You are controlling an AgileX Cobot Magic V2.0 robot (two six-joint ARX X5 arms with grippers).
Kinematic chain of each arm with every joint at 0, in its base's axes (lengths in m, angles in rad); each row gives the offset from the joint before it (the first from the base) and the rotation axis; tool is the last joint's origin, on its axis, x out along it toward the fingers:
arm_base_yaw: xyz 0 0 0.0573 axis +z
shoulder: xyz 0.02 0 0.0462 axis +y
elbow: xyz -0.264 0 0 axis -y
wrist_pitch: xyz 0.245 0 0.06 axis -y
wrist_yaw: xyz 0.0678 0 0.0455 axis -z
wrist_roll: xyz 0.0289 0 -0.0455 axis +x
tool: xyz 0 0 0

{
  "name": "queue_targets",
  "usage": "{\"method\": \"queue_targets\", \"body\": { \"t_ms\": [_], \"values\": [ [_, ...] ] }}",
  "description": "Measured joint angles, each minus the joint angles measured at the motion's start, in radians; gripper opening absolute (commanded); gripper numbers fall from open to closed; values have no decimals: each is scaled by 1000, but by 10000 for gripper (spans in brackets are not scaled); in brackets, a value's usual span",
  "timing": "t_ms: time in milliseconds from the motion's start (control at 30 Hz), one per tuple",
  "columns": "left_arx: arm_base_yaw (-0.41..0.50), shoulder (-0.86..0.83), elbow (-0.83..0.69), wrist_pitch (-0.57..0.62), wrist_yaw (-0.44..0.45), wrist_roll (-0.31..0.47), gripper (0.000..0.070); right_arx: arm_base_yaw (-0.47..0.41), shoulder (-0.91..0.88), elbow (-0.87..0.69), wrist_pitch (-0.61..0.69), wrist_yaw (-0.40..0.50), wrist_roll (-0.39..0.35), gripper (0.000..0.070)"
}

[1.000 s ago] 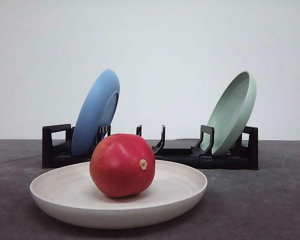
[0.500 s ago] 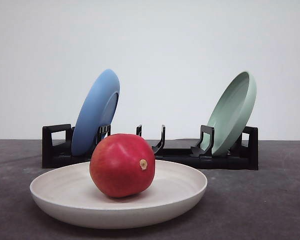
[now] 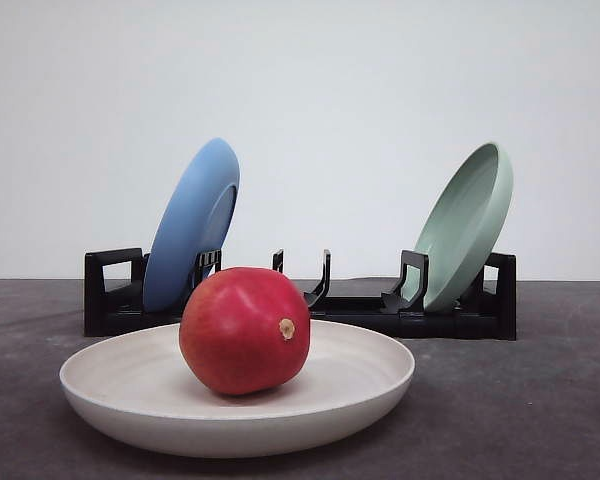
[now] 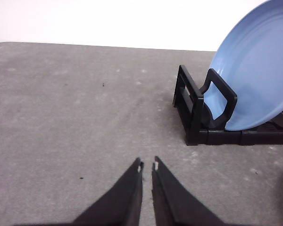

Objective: Place pomegranate in white plate

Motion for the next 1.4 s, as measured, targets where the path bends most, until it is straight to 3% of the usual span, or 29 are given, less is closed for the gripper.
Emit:
{"method": "queue_targets", "body": {
  "t_ms": [1400],
  "values": [
    [0, 0, 0, 0, 0, 0, 17, 0, 0, 0, 0, 0, 0, 32]
  ]
}}
